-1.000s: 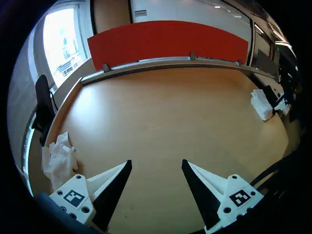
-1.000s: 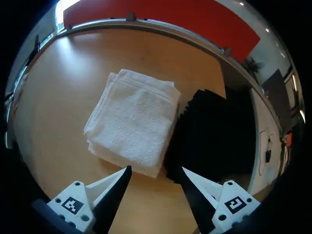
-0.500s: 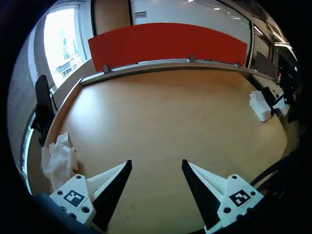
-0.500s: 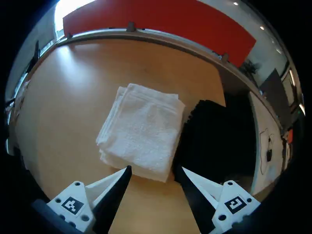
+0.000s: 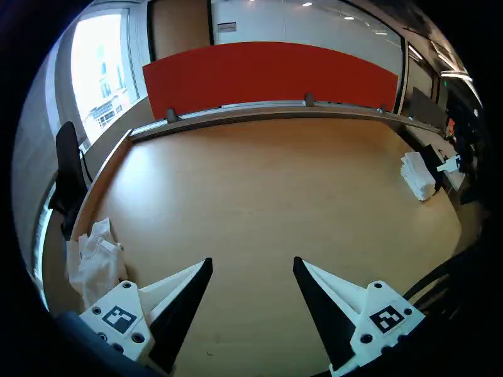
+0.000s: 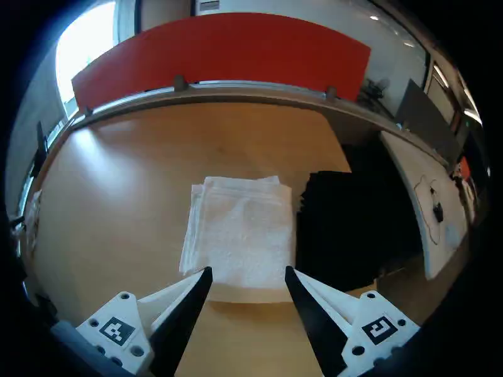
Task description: Fold towel
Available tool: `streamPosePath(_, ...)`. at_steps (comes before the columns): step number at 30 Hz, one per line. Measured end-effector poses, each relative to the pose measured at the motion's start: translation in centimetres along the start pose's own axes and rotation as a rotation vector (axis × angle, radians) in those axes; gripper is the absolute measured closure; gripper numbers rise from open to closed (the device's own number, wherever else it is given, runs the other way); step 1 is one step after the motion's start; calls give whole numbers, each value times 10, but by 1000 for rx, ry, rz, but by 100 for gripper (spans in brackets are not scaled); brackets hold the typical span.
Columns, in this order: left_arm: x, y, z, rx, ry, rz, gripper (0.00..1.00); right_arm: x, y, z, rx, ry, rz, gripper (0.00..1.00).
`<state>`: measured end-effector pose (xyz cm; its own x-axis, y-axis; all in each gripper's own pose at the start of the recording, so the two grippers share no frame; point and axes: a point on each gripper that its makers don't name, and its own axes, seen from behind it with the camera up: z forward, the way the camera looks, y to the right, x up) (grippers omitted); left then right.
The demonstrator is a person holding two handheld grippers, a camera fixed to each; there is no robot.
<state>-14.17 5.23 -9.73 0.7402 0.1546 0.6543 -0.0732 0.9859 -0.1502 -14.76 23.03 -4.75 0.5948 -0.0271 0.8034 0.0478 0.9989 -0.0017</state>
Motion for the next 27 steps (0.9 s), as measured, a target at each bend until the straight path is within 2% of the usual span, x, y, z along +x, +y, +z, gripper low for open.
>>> streamPosePath(5, 7, -5, 0, 1, 10, 5, 5, 10, -4, -6, -23, 55, 37, 11)
streamPosePath(9, 17, -8, 0, 2, 27, 1, 5, 24, -8, -15, -44, 131, 61, 11)
streamPosePath(20, 54, -23, -3, 26, 99, -18, 5, 74, -24, -56, -92, 420, 133, 11)
streamPosePath(27, 79, -33, -5, 60, 154, -27, 5, 90, -29, -79, -137, 564, 138, 11)
